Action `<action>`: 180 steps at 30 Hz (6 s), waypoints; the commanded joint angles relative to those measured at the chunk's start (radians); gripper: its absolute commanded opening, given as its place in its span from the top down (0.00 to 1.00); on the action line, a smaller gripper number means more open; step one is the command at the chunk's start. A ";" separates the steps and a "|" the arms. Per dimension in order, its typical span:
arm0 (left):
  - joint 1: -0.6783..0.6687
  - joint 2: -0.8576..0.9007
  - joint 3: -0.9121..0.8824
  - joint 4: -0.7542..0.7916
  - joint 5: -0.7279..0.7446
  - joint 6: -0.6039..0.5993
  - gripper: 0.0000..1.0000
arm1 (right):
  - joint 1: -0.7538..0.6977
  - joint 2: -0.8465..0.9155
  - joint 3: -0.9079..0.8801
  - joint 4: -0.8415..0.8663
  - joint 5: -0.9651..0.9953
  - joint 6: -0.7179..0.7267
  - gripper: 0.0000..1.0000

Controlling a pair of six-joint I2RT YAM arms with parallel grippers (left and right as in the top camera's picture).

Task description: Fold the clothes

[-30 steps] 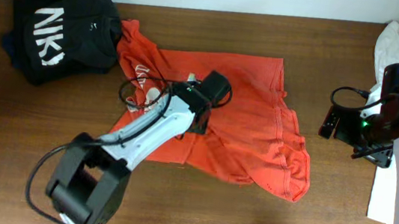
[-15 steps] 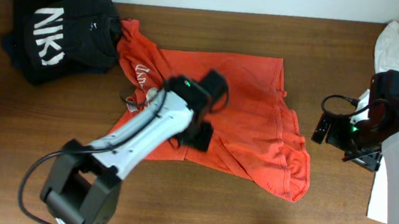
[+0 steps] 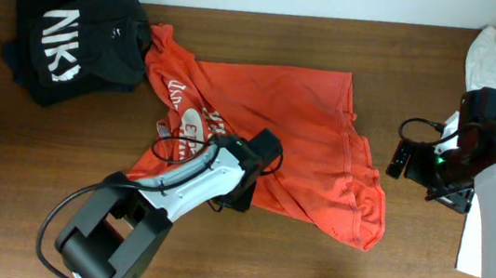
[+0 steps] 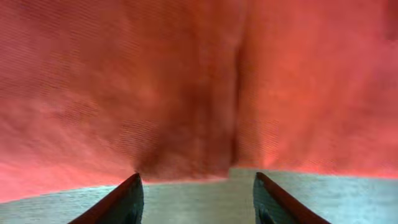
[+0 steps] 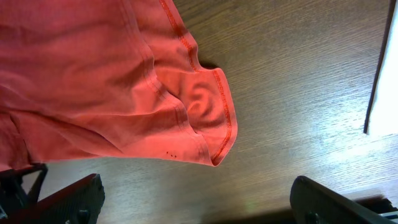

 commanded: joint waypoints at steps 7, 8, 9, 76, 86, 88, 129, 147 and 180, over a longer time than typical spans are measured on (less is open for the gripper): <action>0.050 -0.005 0.010 0.065 -0.028 -0.001 0.63 | 0.004 -0.004 -0.005 -0.001 -0.009 0.003 0.01; 0.050 -0.005 0.010 0.064 -0.030 -0.001 0.72 | 0.004 -0.004 -0.005 -0.002 -0.008 0.003 0.01; 0.050 -0.005 0.011 0.056 -0.031 0.000 0.89 | 0.003 -0.004 -0.005 -0.003 -0.008 0.003 0.01; 0.277 -0.340 0.280 -0.733 -0.167 -0.053 0.71 | 0.131 0.152 -0.622 0.409 0.023 0.203 0.91; 0.277 -0.340 0.279 -0.717 -0.167 -0.053 0.66 | 0.136 0.155 -0.442 0.274 -0.018 0.051 0.31; 0.277 -0.340 0.279 -0.704 -0.145 -0.053 0.66 | 0.144 0.169 -0.451 0.289 -0.065 0.007 0.26; 0.277 -0.340 0.250 -0.704 -0.142 -0.053 0.64 | 0.233 0.175 -0.591 0.573 -0.083 0.027 0.70; 0.277 -0.340 0.250 -0.703 -0.142 -0.053 0.63 | 0.232 0.175 -0.477 0.436 0.000 0.027 0.96; 0.276 -0.339 -0.203 -0.179 0.504 0.066 0.04 | -0.290 0.151 0.248 0.009 -0.034 0.000 0.96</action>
